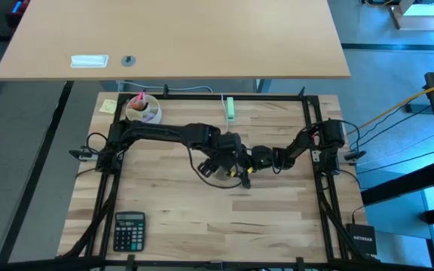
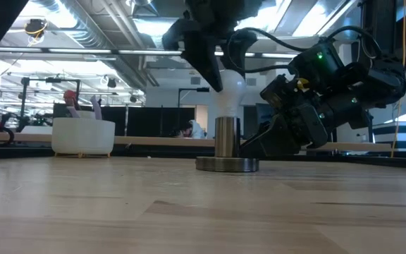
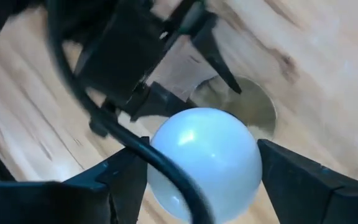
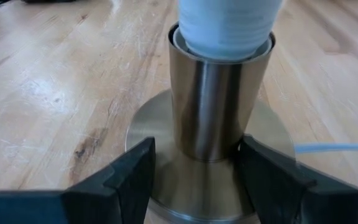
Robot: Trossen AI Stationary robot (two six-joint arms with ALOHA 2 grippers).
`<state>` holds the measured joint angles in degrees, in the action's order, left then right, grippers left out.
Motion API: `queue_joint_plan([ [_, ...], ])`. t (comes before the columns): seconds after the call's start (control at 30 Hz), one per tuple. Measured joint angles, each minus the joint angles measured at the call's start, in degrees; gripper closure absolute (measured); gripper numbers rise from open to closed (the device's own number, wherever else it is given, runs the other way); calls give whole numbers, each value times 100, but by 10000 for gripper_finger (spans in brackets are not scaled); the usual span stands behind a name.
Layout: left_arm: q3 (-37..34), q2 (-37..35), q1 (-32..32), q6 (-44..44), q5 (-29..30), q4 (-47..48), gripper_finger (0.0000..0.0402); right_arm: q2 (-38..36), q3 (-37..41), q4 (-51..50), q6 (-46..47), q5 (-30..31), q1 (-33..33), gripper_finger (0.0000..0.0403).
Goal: Screw lightbulb
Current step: Remove the lightbulb from the lamp
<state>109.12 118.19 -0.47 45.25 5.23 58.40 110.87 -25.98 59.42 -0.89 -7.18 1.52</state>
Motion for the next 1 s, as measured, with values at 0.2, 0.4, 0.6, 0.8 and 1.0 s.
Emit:
queue_joint_plan([
  [0.2,0,7,4,-2594,61,-108,137,2,0,-2,13,-7,0,176],
  [0.4,7,7,-20,-4956,61,-236,134,2,0,-4,-2,-7,0,176],
  [0.6,11,4,-18,-7220,31,-247,134,0,0,-4,-31,2,0,176],
  [0.8,11,4,-45,-7489,15,-233,133,0,0,-4,-31,6,0,176],
  [1.0,5,-49,-1,-7153,-34,-183,133,1,0,-6,-25,5,0,176],
])
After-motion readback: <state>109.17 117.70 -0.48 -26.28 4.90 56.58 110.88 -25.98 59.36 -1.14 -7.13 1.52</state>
